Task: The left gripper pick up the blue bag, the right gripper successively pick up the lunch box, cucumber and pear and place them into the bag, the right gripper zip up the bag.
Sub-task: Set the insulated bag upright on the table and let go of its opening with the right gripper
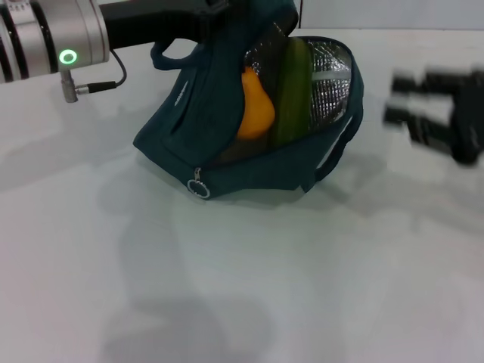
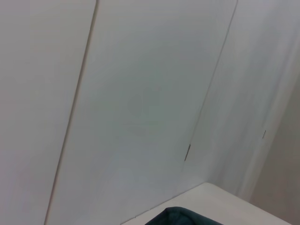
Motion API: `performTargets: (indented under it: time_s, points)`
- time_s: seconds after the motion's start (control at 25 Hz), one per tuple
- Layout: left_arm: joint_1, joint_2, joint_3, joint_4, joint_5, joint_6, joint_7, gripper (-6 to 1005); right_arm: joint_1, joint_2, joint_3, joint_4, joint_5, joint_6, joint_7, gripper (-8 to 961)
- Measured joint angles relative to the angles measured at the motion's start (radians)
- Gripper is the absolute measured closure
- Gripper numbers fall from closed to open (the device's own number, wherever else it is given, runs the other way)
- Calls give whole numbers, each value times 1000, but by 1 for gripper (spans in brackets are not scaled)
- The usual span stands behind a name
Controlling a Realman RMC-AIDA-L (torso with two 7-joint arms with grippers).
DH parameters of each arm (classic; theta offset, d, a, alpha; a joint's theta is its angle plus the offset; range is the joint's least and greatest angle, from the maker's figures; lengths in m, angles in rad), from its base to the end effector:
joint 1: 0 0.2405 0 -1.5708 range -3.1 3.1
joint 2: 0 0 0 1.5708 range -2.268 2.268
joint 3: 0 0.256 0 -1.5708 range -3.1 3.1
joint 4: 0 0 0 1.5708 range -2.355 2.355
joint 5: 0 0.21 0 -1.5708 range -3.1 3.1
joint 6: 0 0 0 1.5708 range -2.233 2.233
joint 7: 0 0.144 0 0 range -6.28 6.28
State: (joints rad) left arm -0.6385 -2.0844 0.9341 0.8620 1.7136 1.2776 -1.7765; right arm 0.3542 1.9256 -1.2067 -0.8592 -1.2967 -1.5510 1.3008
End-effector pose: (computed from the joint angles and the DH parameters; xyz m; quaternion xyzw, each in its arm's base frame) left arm -0.1688 0.4048 0.0237 -0.8969 -0.2552 -0.3111 0.1834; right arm 0.2233 0.3211 0.0544 -0.9225 0.0728 0.3482 0.1497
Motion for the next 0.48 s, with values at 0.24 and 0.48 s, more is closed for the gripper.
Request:
performTargets:
  time_s: [0.24, 0.48]
  points:
    - [-5, 1, 3, 0, 3, 0, 0, 953, 6, 8, 0, 52, -198, 47, 66, 572]
    - [-7, -1, 6, 0, 3, 0, 0, 953, 88, 87, -16, 91, -350, 174, 68, 579]
